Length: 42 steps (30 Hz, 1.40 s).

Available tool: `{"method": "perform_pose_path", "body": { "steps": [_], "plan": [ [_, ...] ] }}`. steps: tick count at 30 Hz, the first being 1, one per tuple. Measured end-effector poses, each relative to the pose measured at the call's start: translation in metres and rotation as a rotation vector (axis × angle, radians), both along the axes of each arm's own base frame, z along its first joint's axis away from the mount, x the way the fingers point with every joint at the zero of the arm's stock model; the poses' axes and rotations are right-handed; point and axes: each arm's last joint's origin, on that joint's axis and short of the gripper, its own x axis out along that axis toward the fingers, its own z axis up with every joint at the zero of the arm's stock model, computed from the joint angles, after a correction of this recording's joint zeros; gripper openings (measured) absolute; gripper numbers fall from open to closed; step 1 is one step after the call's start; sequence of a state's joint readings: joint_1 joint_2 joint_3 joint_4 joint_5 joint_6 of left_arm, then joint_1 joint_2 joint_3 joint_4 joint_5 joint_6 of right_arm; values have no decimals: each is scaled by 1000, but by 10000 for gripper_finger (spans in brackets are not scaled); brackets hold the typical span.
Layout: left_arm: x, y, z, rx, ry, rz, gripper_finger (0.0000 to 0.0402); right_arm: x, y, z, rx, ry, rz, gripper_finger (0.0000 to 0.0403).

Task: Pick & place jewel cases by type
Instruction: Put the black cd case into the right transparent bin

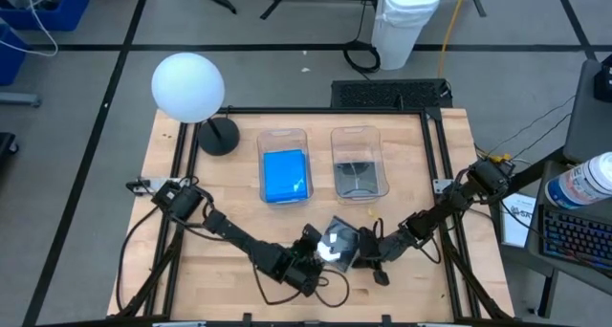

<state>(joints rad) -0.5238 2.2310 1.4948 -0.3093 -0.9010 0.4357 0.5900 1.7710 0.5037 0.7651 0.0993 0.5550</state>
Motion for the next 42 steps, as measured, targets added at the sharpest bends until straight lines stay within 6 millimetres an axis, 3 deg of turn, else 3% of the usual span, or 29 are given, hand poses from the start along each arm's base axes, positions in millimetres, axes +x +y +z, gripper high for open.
{"method": "perform_pose_path", "body": {
  "steps": [15,23,33,42],
  "plan": [
    [1,-3,2,-46,5,-39,5,-3,3,1,-12,-15,3,0],
    [-1,-4,1,-66,28,-44,29,-5,12,7,57,-58,107,1],
    [-1,-5,2,-76,11,-34,30,-12,22,26,57,-147,200,53],
    [-13,-19,0,-128,89,-97,31,-19,13,32,-98,-106,37,64]
  ]
}}
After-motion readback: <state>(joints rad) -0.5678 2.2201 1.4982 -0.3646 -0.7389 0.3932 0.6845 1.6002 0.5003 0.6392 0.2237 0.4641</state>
